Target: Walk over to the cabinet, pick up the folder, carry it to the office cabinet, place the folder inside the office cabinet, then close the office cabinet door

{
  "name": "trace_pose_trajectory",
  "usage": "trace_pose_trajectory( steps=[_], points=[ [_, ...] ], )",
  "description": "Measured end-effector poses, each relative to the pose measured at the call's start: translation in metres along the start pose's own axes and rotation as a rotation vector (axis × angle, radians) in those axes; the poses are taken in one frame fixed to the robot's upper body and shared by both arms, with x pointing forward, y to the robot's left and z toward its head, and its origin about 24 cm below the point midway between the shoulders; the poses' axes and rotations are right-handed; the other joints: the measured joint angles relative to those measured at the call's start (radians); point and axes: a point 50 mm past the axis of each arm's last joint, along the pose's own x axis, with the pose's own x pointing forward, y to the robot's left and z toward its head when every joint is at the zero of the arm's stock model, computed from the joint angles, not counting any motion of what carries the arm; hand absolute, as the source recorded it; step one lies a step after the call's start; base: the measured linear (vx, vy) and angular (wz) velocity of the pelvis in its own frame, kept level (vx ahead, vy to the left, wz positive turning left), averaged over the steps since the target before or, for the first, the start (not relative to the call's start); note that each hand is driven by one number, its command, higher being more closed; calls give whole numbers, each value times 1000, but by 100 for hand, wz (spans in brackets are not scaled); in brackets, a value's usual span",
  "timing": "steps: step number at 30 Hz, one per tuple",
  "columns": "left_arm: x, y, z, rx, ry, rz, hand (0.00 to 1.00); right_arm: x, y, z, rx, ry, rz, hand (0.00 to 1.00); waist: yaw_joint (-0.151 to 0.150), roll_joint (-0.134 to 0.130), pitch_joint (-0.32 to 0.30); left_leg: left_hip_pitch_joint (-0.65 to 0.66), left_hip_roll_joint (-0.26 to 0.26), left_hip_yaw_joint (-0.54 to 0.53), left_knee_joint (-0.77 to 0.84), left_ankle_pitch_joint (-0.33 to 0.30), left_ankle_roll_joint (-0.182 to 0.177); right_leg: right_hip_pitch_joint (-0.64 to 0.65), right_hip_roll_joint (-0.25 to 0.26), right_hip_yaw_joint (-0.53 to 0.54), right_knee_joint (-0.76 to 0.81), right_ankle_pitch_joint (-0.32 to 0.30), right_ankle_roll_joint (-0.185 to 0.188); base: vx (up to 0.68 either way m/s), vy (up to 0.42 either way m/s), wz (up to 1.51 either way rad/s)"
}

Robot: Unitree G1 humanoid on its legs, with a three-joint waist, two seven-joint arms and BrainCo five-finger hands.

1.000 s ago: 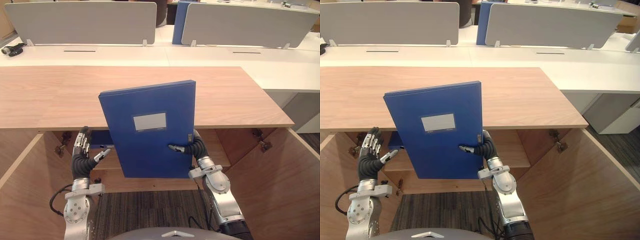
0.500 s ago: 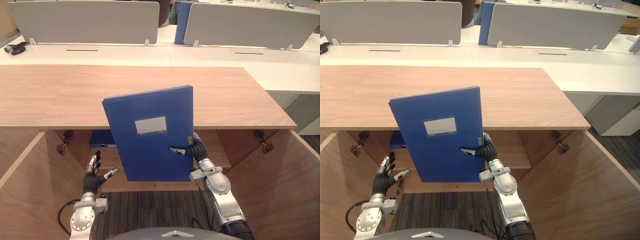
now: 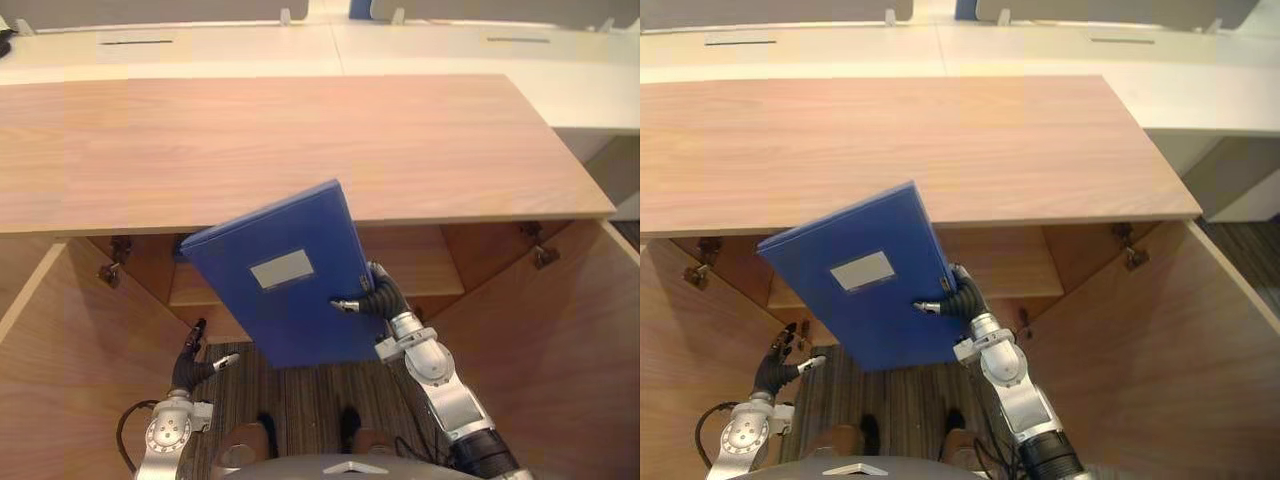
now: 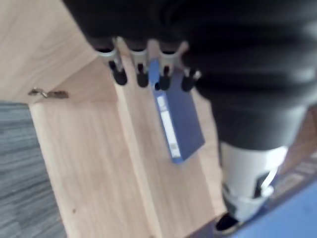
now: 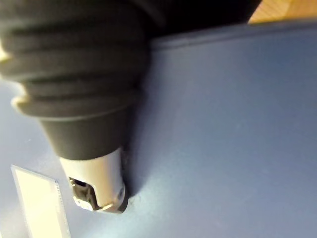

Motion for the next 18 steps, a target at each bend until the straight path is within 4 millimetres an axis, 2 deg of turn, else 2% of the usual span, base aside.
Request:
trace_pose_trajectory(
  steps=[1,2,4,5,9,12,15,18],
  points=[
    [3,0,3,6,-11,-4,0,5,-1,5,-23,-27,-2,100,-3,2,11,-27,4,1,29,-8,2,-32,0,5,35,-11,0,-182,22,-7],
    [13,1,11,35,-37,-14,0,17,-4,16,-96,-93,22,100,-5,5,44,-114,10,4,118,-28,0,-137,-7,16,156,-47,0,-196,24,-4],
    [21,3,21,43,-72,-3,0,21,-6,20,-145,-120,36,100,-6,7,68,-164,10,3,169,-43,0,-195,-16,18,223,-70,0,-189,25,3],
    [27,5,30,45,-106,14,0,24,-8,22,-203,-139,53,100,-4,14,89,-230,13,3,234,-65,2,-267,-22,21,298,-97,-2,-204,28,6],
    [32,9,37,59,-129,38,0,27,-12,23,-277,-152,66,100,-1,26,140,-356,30,7,365,-103,5,-408,-25,39,440,-145,-14,-153,1,-5],
    [34,10,41,54,-143,62,0,32,-17,29,-330,-181,48,100,4,31,159,-491,61,11,467,-130,5,-543,-18,44,526,-162,-17,-148,9,-18],
    [37,8,48,42,-169,67,0,34,-19,33,-336,-198,24,100,12,32,172,-560,76,16,508,-134,3,-615,-17,44,566,-164,-24,-93,1,-10],
    [40,1,66,-27,-231,92,0,37,-23,53,-311,-277,-26,100,30,32,182,-646,95,22,561,-146,2,-709,-16,43,621,-173,-32,-67,-4,-9]
  ],
)
